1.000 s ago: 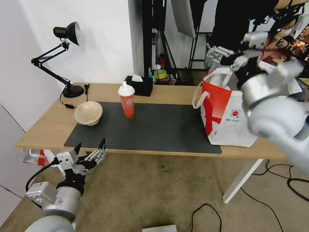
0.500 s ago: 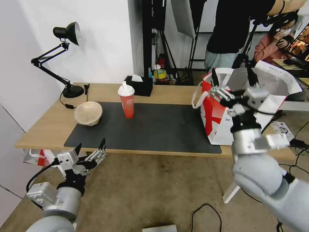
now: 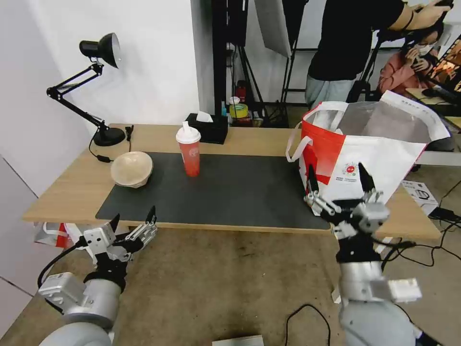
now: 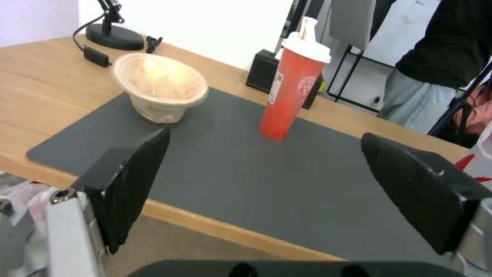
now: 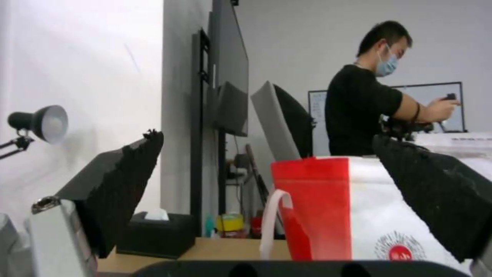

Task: Pick up the trash from the table and place it into the takeout bag.

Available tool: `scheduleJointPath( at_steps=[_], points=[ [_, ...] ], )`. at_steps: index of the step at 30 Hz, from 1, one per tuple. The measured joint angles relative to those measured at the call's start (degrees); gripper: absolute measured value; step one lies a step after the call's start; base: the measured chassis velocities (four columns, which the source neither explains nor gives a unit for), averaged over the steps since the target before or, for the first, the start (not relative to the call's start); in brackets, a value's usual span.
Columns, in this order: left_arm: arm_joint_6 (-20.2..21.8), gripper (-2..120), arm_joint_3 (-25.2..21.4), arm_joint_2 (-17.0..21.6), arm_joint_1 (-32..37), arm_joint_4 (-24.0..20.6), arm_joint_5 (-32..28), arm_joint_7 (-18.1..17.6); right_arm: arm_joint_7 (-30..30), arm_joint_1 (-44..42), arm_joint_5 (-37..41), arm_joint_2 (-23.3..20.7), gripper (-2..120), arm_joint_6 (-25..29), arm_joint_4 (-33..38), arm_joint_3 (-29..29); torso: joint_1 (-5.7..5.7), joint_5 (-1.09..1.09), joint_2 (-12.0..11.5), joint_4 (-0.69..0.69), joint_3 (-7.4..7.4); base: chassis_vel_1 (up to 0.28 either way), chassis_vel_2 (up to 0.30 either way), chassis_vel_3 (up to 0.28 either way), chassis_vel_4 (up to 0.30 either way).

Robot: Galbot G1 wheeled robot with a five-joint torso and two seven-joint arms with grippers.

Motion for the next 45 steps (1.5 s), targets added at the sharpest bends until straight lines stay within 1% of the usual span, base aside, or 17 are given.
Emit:
scheduleJointPath(
  at_steps=[7,13,24,29,32,45],
  points=[
    [0.00,100,0.03,-0.21,0.05,0.00,0.12,0.02,-0.10,-4.17,-4.20,1.83,100,2.29,-1.83,-2.00,0.00,0.00,-0.01,-0.01,0.00,0.000,0.000,0.000,0.000],
    [-0.02,100,-0.02,-0.23,0.13,0.00,0.18,0.02,0.49,-4.90,-4.68,1.51,100,2.24,-2.24,-3.23,0.00,0.00,-0.01,-0.01,0.00,0.000,0.000,0.000,0.000],
    [-0.07,100,-0.02,-0.36,0.25,0.00,0.24,0.02,3.92,-10.57,-4.56,0.55,100,-0.47,-0.85,-6.43,0.00,0.00,0.00,-0.01,0.00,0.000,0.000,0.000,0.000],
    [-0.08,100,0.05,-0.29,0.15,0.00,0.24,0.03,5.34,-12.89,-4.60,0.00,100,-1.81,0.23,-6.47,0.00,0.00,-0.01,-0.01,0.01,0.000,0.000,0.000,0.000],
    [-0.08,100,0.11,-0.14,0.00,0.00,0.24,0.03,6.87,-14.53,-4.64,-0.99,100,-3.53,0.44,-6.03,0.00,0.00,-0.01,-0.01,0.00,0.000,0.000,0.000,0.000],
    [-0.08,100,0.18,0.23,-0.42,0.00,0.05,-0.02,8.60,-16.84,-2.46,-1.88,100,-7.13,1.68,-6.40,0.00,0.00,-0.01,-0.01,0.00,0.000,0.000,0.000,0.000]
  ],
)
